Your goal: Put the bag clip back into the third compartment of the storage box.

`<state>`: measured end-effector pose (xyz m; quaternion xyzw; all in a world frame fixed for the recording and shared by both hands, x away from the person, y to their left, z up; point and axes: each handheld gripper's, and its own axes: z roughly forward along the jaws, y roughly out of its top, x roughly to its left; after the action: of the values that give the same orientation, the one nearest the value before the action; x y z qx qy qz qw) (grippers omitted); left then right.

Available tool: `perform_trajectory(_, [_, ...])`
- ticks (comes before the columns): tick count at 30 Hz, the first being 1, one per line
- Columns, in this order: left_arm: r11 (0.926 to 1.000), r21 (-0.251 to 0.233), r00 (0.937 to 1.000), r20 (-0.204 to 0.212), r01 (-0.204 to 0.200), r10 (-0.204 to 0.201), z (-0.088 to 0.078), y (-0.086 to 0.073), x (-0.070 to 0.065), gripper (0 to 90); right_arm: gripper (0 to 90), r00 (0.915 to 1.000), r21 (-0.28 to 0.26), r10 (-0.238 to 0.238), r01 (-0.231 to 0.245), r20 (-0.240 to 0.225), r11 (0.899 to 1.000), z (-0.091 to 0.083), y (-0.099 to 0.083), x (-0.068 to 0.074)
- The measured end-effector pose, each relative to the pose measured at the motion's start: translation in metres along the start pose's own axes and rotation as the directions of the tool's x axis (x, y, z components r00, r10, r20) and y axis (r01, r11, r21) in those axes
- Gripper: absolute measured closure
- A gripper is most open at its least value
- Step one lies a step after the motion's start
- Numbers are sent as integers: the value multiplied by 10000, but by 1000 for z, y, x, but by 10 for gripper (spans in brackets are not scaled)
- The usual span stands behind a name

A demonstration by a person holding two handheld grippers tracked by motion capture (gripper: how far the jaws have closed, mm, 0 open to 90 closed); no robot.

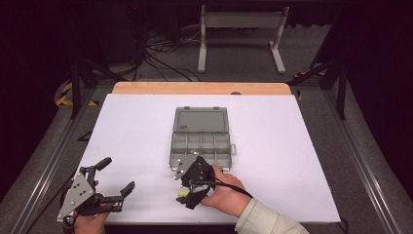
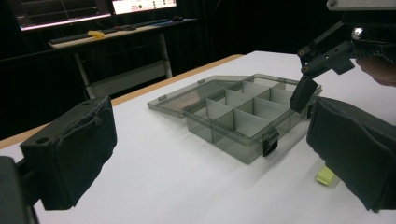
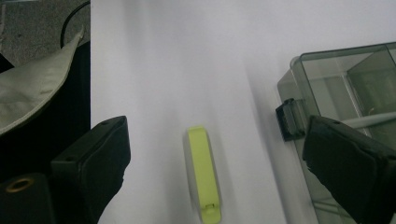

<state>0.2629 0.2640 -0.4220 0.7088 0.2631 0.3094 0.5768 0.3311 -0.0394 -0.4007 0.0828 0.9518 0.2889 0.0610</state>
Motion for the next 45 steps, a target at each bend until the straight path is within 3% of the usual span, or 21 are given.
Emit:
perform_trajectory(6, [10000,-22,10000,6,11,-11,0,0,0,23,94,10000,411,57,-59,40,9991,4,-5,-3])
perform_trajectory(11, [10000,3,10000,7,-6,6,0,0,0,23,148,9999,741,-12,23,-137,9972,12,-7,-5])
perform_trajectory(14, [10000,-21,10000,9,2,-2,0,0,0,23,199,9994,1132,174,-138,-314,9935,18,-9,-5])
perform_trajectory(21, [10000,-24,10000,10,8,-8,0,0,0,23,377,9976,1589,-5,115,-686,9872,26,-10,-4])
perform_trajectory(27, [10000,-26,10000,11,11,-11,0,0,0,23,579,9969,1731,-277,402,-738,9841,30,-11,-2])
perform_trajectory(31, [10000,-16,10000,20,-15,15,0,0,0,23,664,9958,1839,-365,514,-837,9816,31,-11,-2])
perform_trajectory(33, [10000,-14,10000,15,-15,15,0,0,0,24,763,9951,1880,-374,540,-910,9807,31,-11,-2])
perform_trajectory(39, [10000,-25,10000,10,7,-7,0,0,0,23,780,9956,1841,-419,569,-841,9813,30,-11,-2])
perform_trajectory(45, [10000,-10,10000,3,-11,11,0,0,0,24,781,9962,1341,-450,547,-740,9895,18,-8,-2])
